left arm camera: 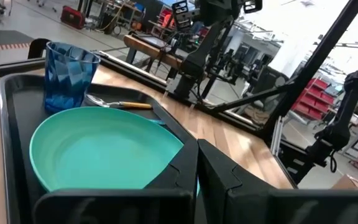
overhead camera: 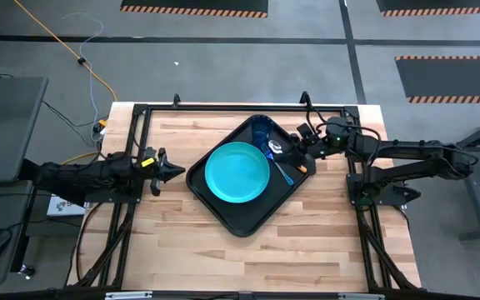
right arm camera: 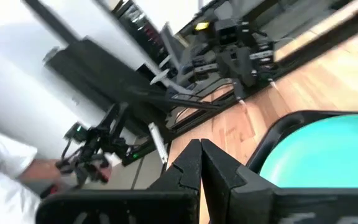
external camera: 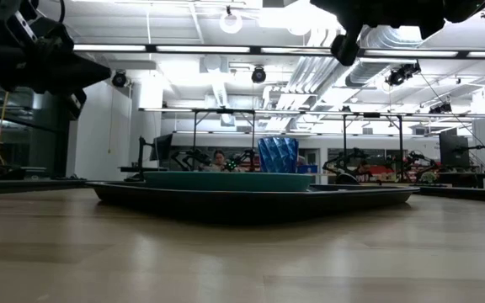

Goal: Pick and place plate/cup/fork/spoon on tray
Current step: Return to Home Position

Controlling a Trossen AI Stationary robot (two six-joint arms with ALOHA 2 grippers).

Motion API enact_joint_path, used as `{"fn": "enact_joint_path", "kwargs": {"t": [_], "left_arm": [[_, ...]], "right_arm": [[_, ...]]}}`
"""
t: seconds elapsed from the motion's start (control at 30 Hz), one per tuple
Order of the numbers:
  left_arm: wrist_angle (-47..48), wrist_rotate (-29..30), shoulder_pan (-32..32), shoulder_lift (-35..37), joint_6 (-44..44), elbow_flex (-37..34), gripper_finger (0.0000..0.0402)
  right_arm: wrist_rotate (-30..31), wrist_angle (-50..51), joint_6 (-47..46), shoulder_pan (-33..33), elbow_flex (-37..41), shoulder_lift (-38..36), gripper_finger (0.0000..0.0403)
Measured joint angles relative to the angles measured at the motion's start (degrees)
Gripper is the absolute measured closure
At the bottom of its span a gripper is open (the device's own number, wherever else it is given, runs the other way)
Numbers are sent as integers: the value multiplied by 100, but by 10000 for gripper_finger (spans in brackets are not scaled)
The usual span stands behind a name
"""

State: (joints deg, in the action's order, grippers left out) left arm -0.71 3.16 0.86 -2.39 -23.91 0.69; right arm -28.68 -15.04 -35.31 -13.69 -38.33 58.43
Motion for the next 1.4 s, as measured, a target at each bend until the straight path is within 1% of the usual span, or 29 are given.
{"fn": "enact_joint_path", "kwargs": {"t": [0.1,0.17,0.3,0.4,0.5,0.63,0.73,0.83,0.9,0.97,1.03,1.3,1.4], "left_arm": [[-5,0,0,0,1,0,401],[-6,2,0,0,3,0,401],[-7,0,0,0,3,0,401],[-5,2,0,-2,3,0,401],[-7,2,0,-2,3,0,401],[-7,2,0,-2,5,0,400],[-7,2,2,-2,5,0,399],[-7,2,2,-2,5,0,399],[-7,2,2,-2,5,2,398],[-7,3,2,-2,5,4,398],[-7,2,2,-2,5,4,398],[-7,2,1,-2,7,4,398],[-7,3,2,-6,6,4,398]], "right_arm": [[-409,289,389,4,0,-203,403],[-538,798,701,32,2,-437,403],[-447,1918,1385,230,9,-1110,403],[-338,2183,1445,506,240,-1768,403],[97,2072,1191,873,662,-2526,403],[1041,1970,835,1482,1370,-3596,403],[1741,1768,830,1852,1810,-4317,403],[2447,1552,915,2050,2130,-4827,403],[2740,1347,1049,2107,2345,-5058,403],[2866,1028,1120,2125,2574,-5208,403],[2859,692,1116,2124,2812,-5295,403],[2817,-589,1029,2124,3782,-5339,403],[2827,-339,1416,2124,3777,-5329,403]]}}
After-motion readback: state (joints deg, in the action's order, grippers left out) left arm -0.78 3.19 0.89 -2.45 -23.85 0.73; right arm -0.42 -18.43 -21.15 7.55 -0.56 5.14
